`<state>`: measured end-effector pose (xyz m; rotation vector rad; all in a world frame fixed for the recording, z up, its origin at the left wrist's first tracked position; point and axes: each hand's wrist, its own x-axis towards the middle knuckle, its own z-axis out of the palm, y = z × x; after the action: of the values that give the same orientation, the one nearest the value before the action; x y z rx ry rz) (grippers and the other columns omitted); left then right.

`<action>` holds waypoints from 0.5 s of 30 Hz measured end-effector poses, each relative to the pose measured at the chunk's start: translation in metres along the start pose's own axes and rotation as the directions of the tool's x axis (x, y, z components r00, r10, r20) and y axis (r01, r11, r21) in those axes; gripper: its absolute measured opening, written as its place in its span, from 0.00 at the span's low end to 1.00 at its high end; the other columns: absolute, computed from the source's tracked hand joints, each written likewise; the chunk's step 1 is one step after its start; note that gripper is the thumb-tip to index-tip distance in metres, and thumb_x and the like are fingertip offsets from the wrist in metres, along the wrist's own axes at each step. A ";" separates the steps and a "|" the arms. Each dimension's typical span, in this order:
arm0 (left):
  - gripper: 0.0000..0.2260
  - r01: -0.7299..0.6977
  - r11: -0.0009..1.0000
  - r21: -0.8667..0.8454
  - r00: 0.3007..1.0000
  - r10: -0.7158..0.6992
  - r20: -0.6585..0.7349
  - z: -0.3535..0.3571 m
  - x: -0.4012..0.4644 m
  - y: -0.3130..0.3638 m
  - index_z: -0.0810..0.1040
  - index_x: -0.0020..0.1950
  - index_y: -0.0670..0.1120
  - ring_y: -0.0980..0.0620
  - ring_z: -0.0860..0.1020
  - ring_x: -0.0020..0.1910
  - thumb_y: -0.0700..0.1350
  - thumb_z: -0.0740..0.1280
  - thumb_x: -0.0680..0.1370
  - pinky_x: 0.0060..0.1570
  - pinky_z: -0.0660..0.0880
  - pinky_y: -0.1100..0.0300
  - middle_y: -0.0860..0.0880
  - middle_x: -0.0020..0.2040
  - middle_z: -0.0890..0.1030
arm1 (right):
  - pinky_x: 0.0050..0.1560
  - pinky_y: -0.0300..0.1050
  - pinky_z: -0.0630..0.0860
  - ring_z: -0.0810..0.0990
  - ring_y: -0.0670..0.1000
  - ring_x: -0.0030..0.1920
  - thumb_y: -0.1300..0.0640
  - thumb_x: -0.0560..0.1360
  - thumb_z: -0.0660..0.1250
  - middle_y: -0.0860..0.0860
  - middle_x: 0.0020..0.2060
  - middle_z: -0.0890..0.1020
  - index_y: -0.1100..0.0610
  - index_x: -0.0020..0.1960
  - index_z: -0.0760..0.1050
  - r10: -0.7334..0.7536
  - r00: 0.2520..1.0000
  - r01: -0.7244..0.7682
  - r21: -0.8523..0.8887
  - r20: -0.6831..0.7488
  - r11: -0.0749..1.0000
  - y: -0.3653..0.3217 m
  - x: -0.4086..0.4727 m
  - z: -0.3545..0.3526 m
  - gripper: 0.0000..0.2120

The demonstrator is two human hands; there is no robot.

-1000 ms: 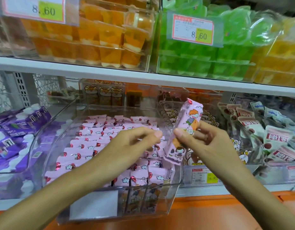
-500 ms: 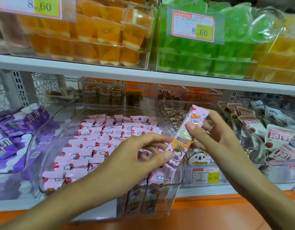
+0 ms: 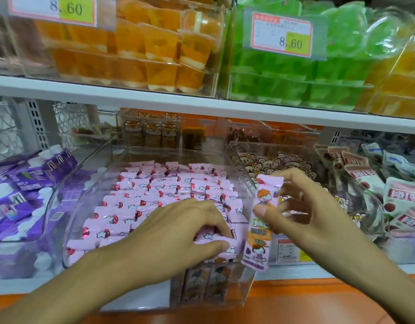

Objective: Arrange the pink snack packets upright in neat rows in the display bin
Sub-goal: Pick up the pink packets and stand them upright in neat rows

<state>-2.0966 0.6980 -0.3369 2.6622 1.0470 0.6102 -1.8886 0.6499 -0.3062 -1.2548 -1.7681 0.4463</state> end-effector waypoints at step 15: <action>0.10 0.042 0.998 -0.053 0.999 -0.041 0.024 -0.001 0.000 -0.006 0.76 0.51 0.63 0.66 0.72 0.50 0.64 0.64 0.73 0.49 0.72 0.62 0.67 0.50 0.76 | 0.47 0.39 0.70 0.73 0.42 0.49 0.46 0.71 0.71 0.39 0.47 0.76 0.43 0.47 0.75 -0.166 0.940 0.298 -0.480 0.298 0.825 0.001 -0.007 -0.011 0.07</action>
<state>-2.1005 0.7025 -0.3381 2.5887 1.0612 0.5898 -1.8787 0.6421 -0.3043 -1.3567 -2.3269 -0.0391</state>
